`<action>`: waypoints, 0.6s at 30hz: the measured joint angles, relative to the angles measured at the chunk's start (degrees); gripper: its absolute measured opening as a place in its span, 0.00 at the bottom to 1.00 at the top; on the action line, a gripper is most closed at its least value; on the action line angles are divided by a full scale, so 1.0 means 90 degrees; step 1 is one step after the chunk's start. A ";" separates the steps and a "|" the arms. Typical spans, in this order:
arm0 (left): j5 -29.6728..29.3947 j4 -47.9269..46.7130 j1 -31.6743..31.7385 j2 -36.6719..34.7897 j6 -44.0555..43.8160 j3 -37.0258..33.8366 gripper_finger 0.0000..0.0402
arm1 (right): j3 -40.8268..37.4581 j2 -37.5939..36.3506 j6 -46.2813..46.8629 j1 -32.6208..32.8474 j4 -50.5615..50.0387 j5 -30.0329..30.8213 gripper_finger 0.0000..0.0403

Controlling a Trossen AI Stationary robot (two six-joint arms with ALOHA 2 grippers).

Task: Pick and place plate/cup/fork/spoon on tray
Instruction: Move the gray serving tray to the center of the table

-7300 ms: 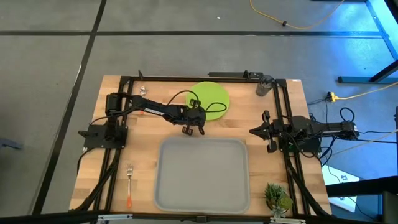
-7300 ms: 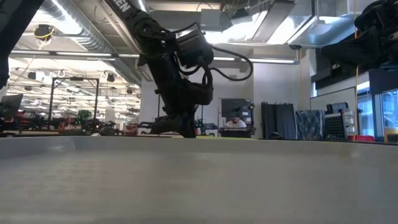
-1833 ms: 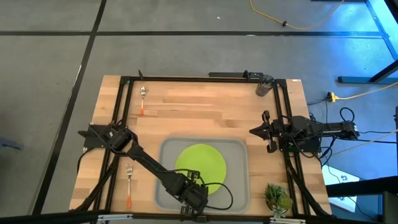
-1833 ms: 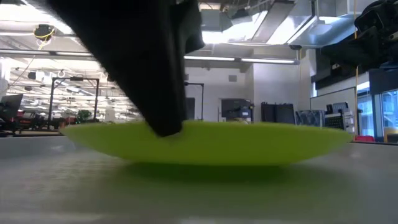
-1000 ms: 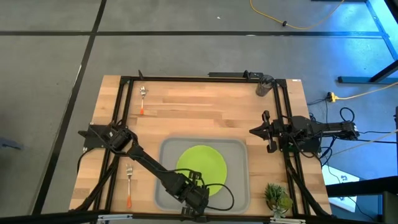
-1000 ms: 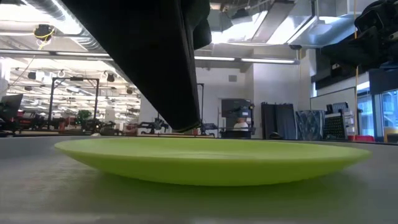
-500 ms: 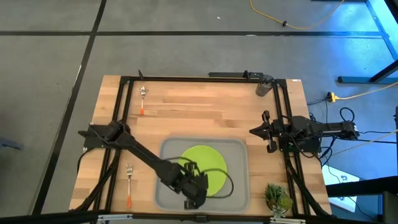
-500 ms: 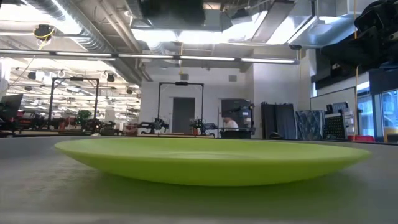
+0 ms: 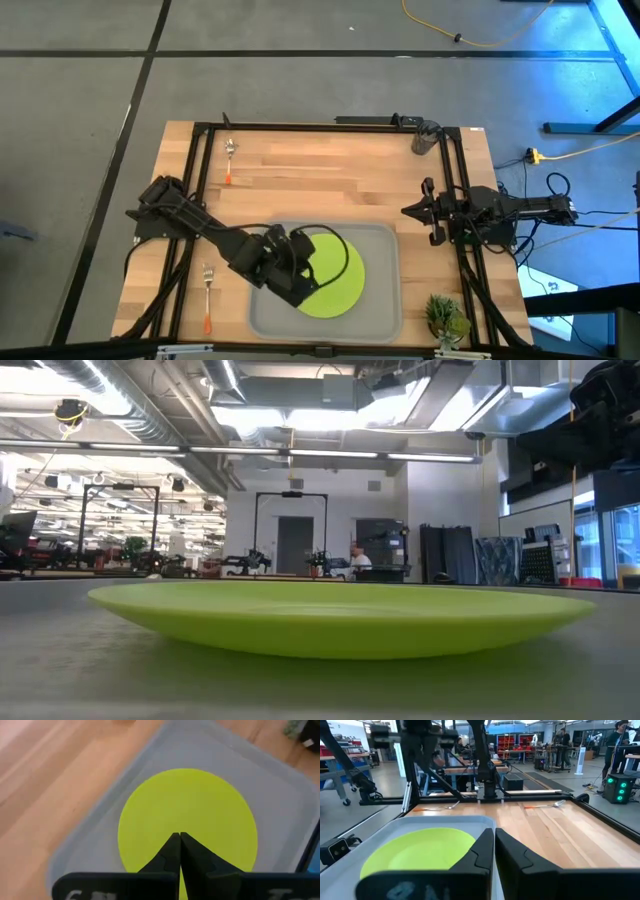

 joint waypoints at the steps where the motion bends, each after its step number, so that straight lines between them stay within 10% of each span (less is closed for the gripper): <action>1: 0.0024 -0.0260 0.0000 -0.0022 -0.0147 0.0000 0.00 | -0.0001 0.0000 0.0000 0.0001 0.0040 -0.0016 0.05; 18: 0.0145 -0.2778 0.0009 -0.0211 -0.0681 -0.0299 0.00 | 0.0075 -0.0004 0.1713 0.0002 0.1948 -0.0284 0.03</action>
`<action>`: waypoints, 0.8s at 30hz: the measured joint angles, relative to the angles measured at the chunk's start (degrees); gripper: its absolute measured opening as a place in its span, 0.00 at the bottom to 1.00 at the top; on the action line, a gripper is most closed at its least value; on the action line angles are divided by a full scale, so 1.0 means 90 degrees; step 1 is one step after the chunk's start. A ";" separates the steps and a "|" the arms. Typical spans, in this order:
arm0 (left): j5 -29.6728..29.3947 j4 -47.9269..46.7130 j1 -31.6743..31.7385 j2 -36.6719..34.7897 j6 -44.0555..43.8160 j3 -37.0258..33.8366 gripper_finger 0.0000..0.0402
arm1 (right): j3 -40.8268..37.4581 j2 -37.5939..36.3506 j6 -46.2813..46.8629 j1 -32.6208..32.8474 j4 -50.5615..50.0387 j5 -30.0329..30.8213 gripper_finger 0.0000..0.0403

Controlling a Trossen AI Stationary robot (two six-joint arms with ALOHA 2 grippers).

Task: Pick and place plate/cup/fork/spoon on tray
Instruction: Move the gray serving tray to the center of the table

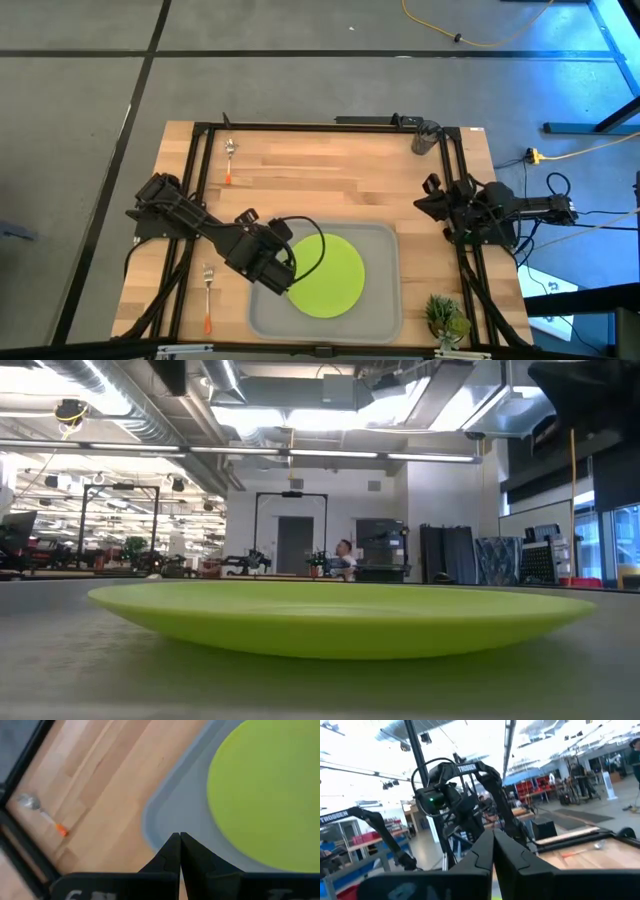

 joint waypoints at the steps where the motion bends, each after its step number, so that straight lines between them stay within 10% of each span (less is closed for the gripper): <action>1: 0.0006 -0.0001 -0.0019 -0.0050 -0.0075 -0.0136 0.00 | 0.0097 0.0007 -0.0001 0.0000 -0.0197 0.0000 0.02; 10: 0.0202 0.0795 -0.0212 -0.0774 -0.0634 -0.1436 0.00 | 0.1945 0.0916 0.0255 0.0000 -0.3278 0.0326 0.01; 24: 0.1552 0.5289 -0.0086 -0.2012 0.0521 -0.5001 0.00 | 0.4341 0.5105 0.2057 0.0002 -0.5689 -0.0545 0.00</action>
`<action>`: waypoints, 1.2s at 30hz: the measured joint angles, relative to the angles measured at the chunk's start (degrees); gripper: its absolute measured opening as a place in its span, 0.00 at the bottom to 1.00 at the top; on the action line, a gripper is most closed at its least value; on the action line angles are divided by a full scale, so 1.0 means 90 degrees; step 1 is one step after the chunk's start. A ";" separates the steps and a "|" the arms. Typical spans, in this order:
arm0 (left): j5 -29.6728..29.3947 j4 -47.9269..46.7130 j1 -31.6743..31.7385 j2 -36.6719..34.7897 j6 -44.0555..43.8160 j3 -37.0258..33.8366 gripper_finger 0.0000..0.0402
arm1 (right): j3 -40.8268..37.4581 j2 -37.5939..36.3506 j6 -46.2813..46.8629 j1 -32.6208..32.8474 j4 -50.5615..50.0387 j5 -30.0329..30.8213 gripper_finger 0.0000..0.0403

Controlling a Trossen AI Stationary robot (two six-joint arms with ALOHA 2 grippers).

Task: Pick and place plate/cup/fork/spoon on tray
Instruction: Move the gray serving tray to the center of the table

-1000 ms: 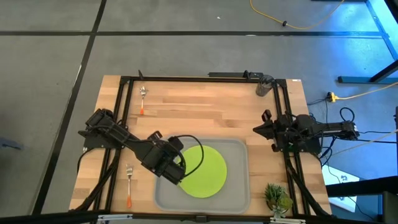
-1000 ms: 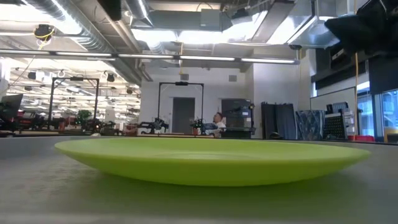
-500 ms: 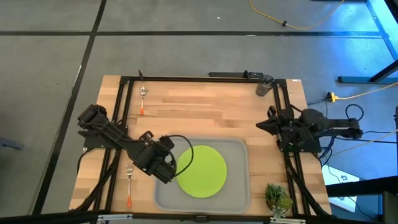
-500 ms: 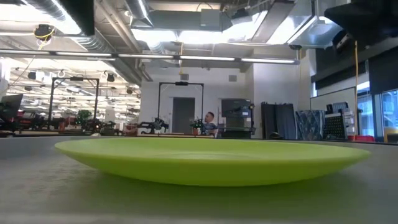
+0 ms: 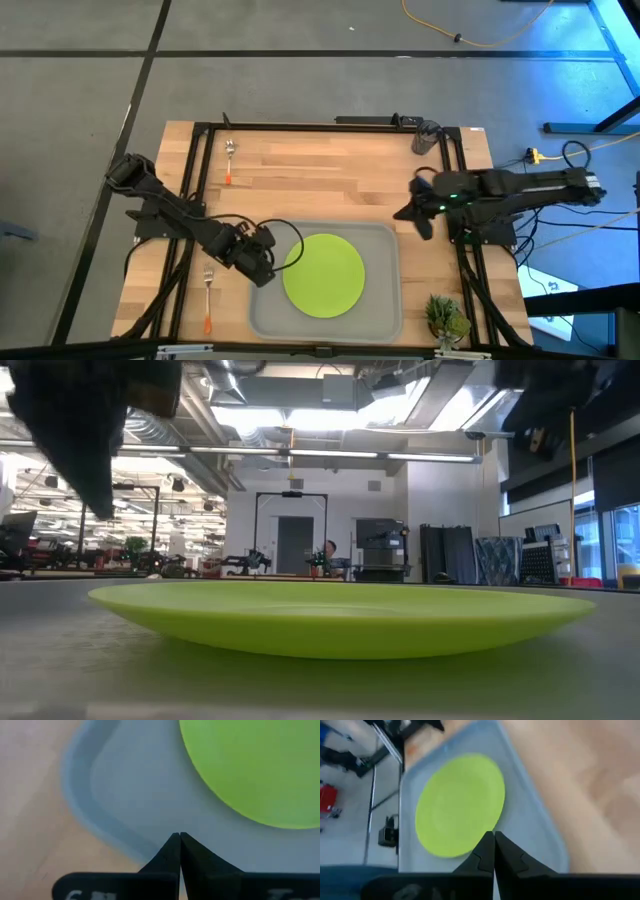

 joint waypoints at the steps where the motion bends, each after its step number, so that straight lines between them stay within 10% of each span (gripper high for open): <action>1: 0.0074 0.0212 0.0023 0.0001 0.0127 -0.0175 0.00 | 0.0043 0.0297 0.0144 0.0000 0.0012 -0.0080 0.00; 19: 0.0362 0.1484 0.0932 0.0070 0.2186 -0.1425 0.00 | 0.0055 0.3820 0.1784 0.0000 0.1532 -0.0296 0.01; 36: 0.0656 0.1983 0.2110 0.0114 0.3221 -0.1542 0.00 | 0.0066 0.5141 0.1416 -0.0311 0.2351 0.0050 0.01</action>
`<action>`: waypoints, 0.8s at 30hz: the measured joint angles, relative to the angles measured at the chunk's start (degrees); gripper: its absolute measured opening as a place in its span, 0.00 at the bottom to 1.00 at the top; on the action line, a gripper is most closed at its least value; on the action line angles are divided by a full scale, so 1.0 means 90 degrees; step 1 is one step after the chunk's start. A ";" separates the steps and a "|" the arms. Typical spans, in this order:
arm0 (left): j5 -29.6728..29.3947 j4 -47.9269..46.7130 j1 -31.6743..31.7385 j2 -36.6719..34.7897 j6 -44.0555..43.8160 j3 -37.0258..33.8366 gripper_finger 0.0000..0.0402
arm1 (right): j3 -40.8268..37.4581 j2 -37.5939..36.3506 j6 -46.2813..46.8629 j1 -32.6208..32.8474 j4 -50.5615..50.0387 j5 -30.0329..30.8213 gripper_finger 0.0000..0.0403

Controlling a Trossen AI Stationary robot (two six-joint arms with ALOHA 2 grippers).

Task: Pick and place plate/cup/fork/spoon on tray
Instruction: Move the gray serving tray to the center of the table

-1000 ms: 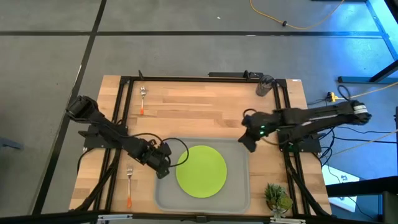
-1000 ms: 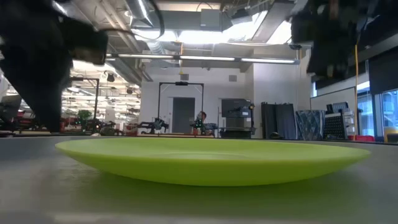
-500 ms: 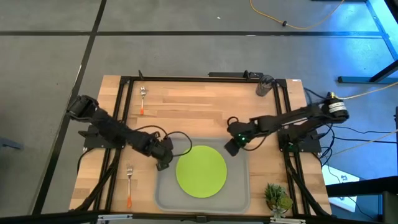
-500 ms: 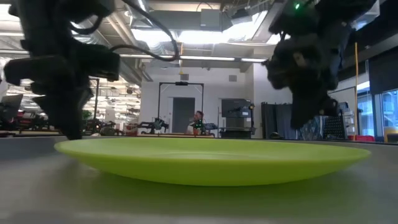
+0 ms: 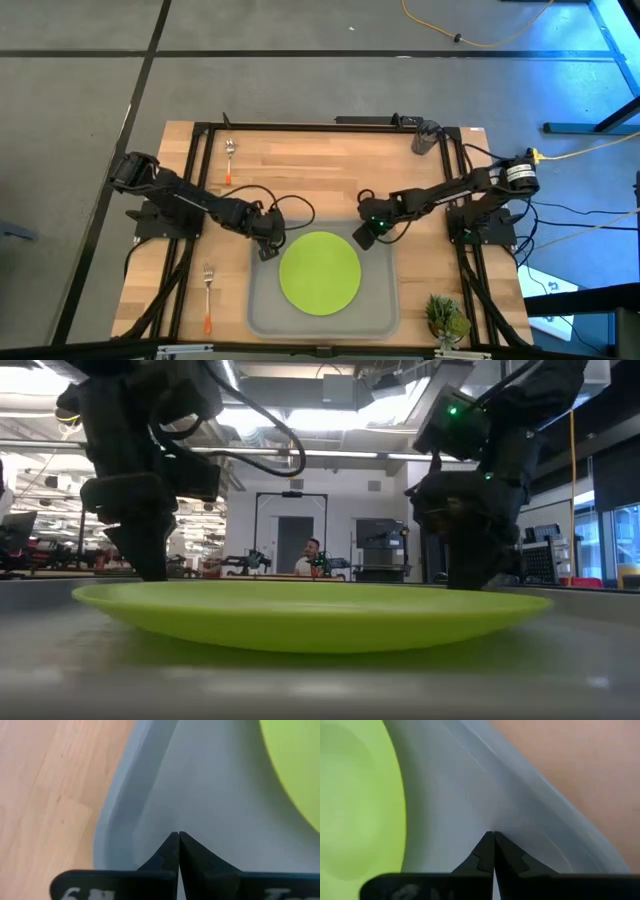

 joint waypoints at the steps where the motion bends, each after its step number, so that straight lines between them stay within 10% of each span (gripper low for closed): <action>1: 0.0005 -0.0007 0.0044 0.0000 0.0060 -0.0014 0.00 | -0.0002 0.0007 -0.0045 -0.0051 0.0053 0.0025 0.01; 24: -0.0011 0.0205 0.1559 -0.0019 0.1602 -0.0304 0.00 | -0.0013 0.0014 -0.0734 -0.0978 0.0066 0.0115 0.01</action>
